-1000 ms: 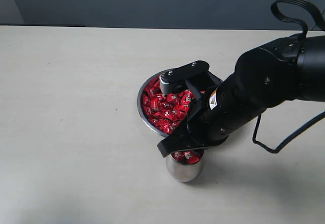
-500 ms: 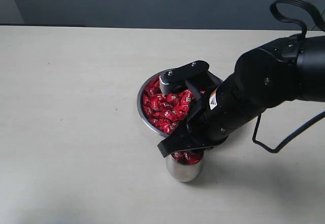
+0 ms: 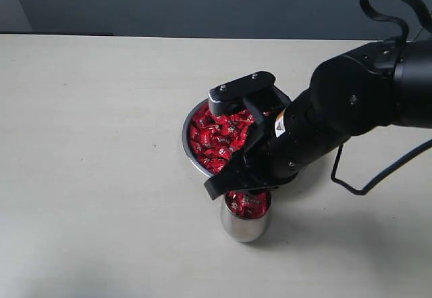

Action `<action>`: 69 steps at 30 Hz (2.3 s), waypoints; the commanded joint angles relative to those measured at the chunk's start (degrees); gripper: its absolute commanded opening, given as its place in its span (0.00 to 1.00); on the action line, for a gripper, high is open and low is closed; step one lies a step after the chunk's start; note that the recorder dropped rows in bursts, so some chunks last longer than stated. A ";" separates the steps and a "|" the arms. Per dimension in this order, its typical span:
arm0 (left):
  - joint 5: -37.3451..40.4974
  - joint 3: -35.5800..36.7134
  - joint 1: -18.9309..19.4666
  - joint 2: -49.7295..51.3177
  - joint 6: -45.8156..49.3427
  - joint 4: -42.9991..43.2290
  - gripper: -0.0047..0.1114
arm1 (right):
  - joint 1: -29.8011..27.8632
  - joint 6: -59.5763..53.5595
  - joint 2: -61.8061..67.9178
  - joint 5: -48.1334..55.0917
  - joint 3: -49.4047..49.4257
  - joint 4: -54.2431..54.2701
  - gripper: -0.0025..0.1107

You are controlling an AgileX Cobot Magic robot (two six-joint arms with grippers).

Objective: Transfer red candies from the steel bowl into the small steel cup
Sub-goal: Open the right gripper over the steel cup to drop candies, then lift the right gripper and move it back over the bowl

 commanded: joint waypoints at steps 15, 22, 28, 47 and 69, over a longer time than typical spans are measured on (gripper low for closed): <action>-0.55 0.11 0.09 -0.27 -0.11 0.11 0.04 | 0.05 10.95 -3.91 -2.07 -1.41 -17.15 0.29; -0.55 0.11 0.09 -0.27 -0.11 0.11 0.04 | 0.05 30.51 -4.03 -0.90 -1.41 -39.55 0.29; -0.55 0.11 0.09 -0.27 -0.11 0.11 0.04 | -6.56 38.46 -3.89 2.42 -5.45 -46.67 0.29; -0.55 0.11 0.09 -0.27 -0.11 0.11 0.04 | -15.95 11.53 15.03 -4.23 -19.04 -19.69 0.29; -0.55 0.11 0.09 -0.27 -0.11 0.11 0.04 | -15.95 8.41 32.19 10.96 -39.67 -24.28 0.29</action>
